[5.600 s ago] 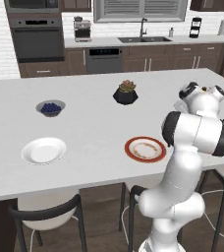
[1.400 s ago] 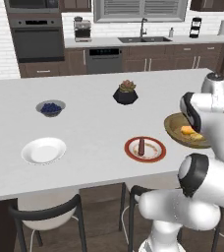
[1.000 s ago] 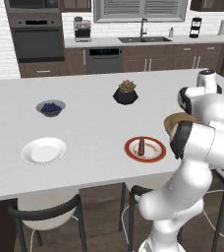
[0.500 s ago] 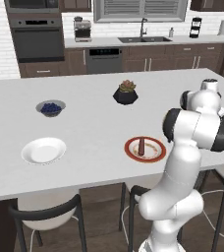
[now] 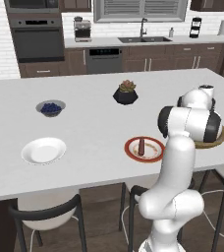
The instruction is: Place one bun and one sausage from the bowl on each plate.
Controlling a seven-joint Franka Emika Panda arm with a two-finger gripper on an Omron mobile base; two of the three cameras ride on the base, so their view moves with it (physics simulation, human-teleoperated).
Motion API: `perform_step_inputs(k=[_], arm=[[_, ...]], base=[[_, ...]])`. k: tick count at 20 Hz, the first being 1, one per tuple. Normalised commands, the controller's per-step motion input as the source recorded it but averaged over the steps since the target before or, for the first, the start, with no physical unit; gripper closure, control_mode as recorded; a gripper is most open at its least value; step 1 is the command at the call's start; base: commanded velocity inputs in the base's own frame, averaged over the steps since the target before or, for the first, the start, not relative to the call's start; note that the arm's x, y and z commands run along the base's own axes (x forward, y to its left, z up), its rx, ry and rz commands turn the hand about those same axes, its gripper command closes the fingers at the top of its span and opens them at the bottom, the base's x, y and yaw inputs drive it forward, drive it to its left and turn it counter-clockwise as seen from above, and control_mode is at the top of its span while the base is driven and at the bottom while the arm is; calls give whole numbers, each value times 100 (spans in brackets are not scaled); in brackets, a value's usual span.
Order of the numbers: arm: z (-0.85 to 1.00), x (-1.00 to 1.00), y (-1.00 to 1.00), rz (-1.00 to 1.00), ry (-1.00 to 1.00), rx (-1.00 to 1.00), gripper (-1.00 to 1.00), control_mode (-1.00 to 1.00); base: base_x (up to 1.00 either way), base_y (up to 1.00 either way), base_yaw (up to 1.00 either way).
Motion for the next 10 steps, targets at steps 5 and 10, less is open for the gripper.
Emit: perform_step_inputs(k=[5,10], arm=[[-40,20,-18,-11,-1,0,-100,-100],[-48,8,-15,-8,-15,0,-100,-100]], base=[[0,0,0],[0,0,0]])
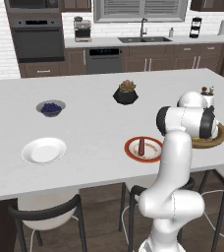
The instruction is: Place one bun and one sausage from the bowl on each plate.
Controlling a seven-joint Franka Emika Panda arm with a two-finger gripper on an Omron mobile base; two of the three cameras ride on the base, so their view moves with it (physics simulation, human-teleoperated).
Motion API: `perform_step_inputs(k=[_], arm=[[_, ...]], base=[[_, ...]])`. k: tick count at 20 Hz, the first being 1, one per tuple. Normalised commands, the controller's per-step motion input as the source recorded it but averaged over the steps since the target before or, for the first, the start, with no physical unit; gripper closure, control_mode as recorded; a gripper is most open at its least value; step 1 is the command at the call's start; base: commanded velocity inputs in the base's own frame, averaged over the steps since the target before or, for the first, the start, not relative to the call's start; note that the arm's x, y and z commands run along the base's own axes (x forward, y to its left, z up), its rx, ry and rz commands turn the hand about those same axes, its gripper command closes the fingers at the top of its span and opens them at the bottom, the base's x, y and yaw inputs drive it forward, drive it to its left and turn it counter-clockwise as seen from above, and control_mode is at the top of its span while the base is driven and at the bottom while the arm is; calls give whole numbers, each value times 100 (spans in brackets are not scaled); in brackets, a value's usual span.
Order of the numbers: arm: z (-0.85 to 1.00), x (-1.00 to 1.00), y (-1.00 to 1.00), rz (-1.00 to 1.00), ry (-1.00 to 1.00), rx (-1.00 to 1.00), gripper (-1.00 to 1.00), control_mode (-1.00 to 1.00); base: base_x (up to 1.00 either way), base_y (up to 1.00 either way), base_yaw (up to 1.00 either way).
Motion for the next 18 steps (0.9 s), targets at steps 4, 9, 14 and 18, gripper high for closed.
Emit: perform_step_inputs(k=[4,9,14,18], arm=[[-33,35,-6,-2,-14,0,-100,-100],[-30,27,-2,-2,-7,0,100,-100],[14,-20,0,-2,-11,0,100,-100],[99,-80,5,0,-14,5,100,-100]], base=[[0,0,0],[0,0,0],[0,0,0],[0,0,0]])
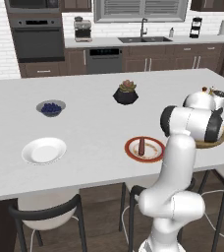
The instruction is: Place one bun and one sausage from the bowl on each plate.
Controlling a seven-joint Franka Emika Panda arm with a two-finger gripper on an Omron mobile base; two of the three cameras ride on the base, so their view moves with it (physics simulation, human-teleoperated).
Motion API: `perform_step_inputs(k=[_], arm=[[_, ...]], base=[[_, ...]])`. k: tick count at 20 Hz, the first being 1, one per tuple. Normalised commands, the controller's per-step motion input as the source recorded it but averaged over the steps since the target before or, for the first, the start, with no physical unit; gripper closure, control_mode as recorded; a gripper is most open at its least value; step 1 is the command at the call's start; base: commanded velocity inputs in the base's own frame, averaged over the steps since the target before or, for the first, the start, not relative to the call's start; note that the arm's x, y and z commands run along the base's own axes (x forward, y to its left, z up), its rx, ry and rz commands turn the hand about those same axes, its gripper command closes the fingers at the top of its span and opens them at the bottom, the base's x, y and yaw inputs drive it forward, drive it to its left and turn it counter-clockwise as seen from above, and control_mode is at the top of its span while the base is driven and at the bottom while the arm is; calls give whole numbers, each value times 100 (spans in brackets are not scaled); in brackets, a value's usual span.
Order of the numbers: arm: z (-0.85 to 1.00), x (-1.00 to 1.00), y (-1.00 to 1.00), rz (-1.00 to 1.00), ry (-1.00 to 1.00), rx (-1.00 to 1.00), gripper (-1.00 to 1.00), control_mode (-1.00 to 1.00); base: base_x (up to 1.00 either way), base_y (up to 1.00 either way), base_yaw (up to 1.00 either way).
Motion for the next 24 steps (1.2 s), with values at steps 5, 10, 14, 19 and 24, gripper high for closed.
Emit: perform_step_inputs(k=[5,10,14,19,24], arm=[[100,-50,84,0,4,-1,100,-100],[80,-6,100,17,18,-9,100,-100],[28,-19,100,40,15,-13,100,-100],[0,-32,100,44,18,-8,100,-100],[-10,-30,100,41,8,-1,100,-100]], base=[[0,0,0],[0,0,0],[0,0,0],[0,0,0],[0,0,0]])
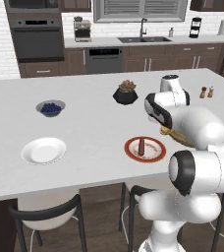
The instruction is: Place one bun and one sausage from the bowl on each plate.
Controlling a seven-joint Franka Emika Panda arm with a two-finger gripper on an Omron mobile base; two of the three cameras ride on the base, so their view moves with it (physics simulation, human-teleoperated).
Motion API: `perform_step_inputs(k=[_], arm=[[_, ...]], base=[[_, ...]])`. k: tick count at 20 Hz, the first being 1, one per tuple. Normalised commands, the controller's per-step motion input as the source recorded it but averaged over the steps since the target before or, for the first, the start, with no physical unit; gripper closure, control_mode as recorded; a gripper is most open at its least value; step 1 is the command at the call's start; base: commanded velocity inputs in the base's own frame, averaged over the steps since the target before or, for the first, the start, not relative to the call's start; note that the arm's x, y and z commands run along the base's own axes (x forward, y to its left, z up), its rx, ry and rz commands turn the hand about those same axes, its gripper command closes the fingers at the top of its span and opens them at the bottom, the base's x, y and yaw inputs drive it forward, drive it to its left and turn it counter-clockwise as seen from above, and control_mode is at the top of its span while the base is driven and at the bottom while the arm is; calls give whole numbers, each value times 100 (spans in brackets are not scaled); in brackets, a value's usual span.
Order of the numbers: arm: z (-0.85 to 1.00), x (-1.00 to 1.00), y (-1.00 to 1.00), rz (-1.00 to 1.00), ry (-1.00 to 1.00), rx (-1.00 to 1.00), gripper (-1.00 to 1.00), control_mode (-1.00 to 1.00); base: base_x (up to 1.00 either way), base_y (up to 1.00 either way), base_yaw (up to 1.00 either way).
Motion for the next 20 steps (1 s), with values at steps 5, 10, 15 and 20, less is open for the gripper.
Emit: perform_step_inputs(k=[5,10,15,20], arm=[[-49,9,56,30,8,0,100,-100],[-62,31,11,20,11,0,100,-100],[-40,55,0,13,8,1,100,-100],[-45,39,-3,10,6,3,100,-100]], base=[[0,0,0],[0,0,0],[0,0,0],[0,0,0]])
